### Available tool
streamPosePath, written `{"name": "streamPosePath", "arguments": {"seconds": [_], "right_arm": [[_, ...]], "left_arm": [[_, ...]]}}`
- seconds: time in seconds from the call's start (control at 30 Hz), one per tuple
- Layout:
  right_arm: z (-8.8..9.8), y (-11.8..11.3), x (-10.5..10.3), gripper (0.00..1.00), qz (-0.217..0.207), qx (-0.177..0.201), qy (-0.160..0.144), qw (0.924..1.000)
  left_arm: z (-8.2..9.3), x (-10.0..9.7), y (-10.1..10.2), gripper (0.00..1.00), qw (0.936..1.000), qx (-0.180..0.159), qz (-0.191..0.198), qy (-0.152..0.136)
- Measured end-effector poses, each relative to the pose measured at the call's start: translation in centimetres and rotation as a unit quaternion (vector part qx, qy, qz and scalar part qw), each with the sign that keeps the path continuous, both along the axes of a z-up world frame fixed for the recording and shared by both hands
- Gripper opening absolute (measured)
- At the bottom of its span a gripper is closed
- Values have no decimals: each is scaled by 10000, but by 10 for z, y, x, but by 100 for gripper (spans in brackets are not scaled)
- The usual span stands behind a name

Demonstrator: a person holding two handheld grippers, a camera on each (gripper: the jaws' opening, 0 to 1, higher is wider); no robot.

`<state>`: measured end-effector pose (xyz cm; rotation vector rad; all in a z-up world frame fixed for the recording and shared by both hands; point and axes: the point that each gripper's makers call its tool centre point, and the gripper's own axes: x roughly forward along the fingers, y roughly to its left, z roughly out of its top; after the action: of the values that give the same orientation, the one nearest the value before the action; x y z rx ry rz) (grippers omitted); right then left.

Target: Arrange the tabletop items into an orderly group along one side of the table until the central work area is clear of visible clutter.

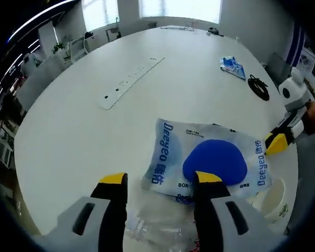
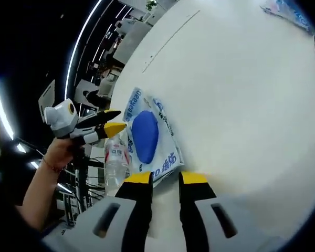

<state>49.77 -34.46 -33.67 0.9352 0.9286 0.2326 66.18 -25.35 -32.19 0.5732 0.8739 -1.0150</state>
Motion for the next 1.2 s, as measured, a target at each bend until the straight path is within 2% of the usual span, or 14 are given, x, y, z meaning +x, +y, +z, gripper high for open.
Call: {"name": "streamPosePath", "arguments": {"seconds": [0.1, 0.27, 0.43, 0.63, 0.9, 1.2], "right_arm": [[-2, -1, 2, 13, -81, -6, 22, 10000], [-6, -2, 3, 8, -185, 84, 93, 9997], [-7, -3, 5, 6, -294, 164, 145, 9993], [-8, -3, 5, 3, -327, 169, 180, 9992], [-3, -6, 8, 1, -381, 236, 140, 9989], [7, -17, 18, 0, -402, 260, -19, 9989]], "left_arm": [[-5, 2, -2, 41, 10000, 42, -83, 12], [-11, 9, -1, 21, 9996, 182, -212, -35], [-15, 8, -4, 16, 9989, 256, -400, -1], [-16, 6, -5, 5, 9974, 340, -638, 28], [-16, 6, -4, 0, 9962, 391, -767, 97], [-7, 4, -1, 0, 9975, 339, -607, 145]]}}
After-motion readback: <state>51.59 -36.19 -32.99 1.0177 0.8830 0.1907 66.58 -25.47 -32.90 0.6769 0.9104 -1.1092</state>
